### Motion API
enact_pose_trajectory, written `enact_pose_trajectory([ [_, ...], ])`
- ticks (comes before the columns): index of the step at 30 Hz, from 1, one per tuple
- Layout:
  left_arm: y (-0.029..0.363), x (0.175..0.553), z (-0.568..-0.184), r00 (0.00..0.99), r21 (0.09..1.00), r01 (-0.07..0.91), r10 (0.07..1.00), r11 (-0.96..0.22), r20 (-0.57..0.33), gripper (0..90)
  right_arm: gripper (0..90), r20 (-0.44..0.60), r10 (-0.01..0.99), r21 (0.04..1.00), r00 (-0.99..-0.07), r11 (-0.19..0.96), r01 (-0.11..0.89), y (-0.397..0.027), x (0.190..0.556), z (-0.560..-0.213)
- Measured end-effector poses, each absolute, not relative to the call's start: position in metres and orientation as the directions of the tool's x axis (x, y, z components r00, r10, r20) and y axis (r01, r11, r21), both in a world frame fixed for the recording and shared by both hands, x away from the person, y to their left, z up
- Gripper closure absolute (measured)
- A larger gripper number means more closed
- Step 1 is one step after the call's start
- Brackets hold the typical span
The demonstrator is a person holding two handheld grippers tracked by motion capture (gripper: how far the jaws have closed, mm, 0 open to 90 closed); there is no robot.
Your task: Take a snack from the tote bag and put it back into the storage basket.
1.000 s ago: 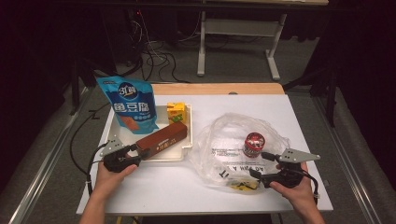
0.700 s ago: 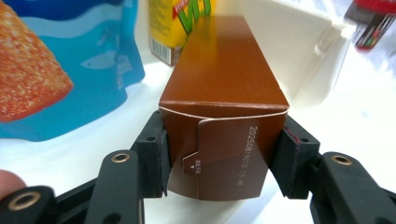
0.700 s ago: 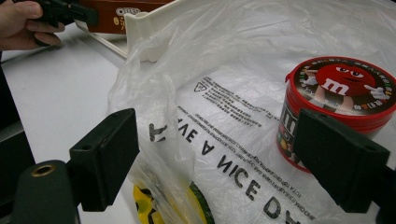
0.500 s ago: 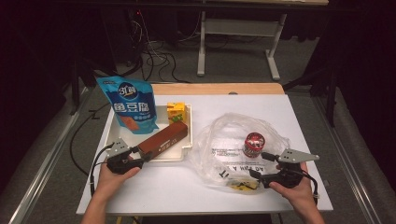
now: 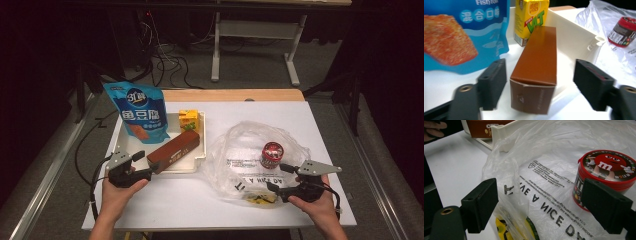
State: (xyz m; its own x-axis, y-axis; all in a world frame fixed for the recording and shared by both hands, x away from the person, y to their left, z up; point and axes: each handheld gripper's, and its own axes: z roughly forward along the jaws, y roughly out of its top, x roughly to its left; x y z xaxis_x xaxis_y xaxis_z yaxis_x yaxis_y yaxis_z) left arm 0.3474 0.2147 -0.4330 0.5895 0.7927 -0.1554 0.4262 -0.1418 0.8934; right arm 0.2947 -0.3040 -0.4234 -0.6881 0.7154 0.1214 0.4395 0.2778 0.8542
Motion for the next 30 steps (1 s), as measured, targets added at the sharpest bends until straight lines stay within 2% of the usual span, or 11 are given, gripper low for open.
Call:
enact_pose_trajectory([
  [2, 0.215, 0.339, -0.432, 0.56, 0.883, 0.458, 0.805, -0.106, -0.194, 44.7, 14.9, 0.124, 0.718, 0.854, -0.685, 0.275, 0.443, -0.305, 0.295, -0.424],
  [4, 0.213, 0.328, -0.43, 0.582, 0.889, 0.45, 0.784, -0.09, -0.216, 65.2, 15.0, 0.128, 0.72, 0.852, -0.682, 0.273, 0.447, -0.305, 0.295, -0.424],
  [6, 0.207, 0.321, -0.428, 0.57, 0.883, 0.454, 0.799, -0.116, -0.189, 86.7, 15.0, 0.129, 0.72, 0.851, -0.682, 0.272, 0.448, -0.305, 0.295, -0.424],
  [7, 0.205, 0.319, -0.428, 0.582, 0.881, 0.457, 0.79, -0.122, -0.193, 90.0, 14.9, 0.129, 0.719, 0.852, -0.683, 0.272, 0.447, -0.305, 0.295, -0.424],
  [13, 0.192, 0.326, -0.441, 0.556, 0.827, 0.526, 0.817, -0.202, -0.155, 90.0, 15.0, 0.129, 0.716, 0.85, -0.686, 0.276, 0.448, -0.303, 0.295, -0.425],
  [18, 0.194, 0.336, -0.448, 0.507, 0.811, 0.547, 0.853, -0.207, -0.124, 90.0, 15.0, 0.13, 0.713, 0.849, -0.689, 0.279, 0.449, -0.302, 0.297, -0.427],
  [30, 0.201, 0.367, -0.463, 0.367, 0.795, 0.598, 0.916, -0.1, -0.161, 90.0, 15.0, 0.131, 0.713, 0.842, -0.689, 0.286, 0.456, -0.3, 0.298, -0.429],
])
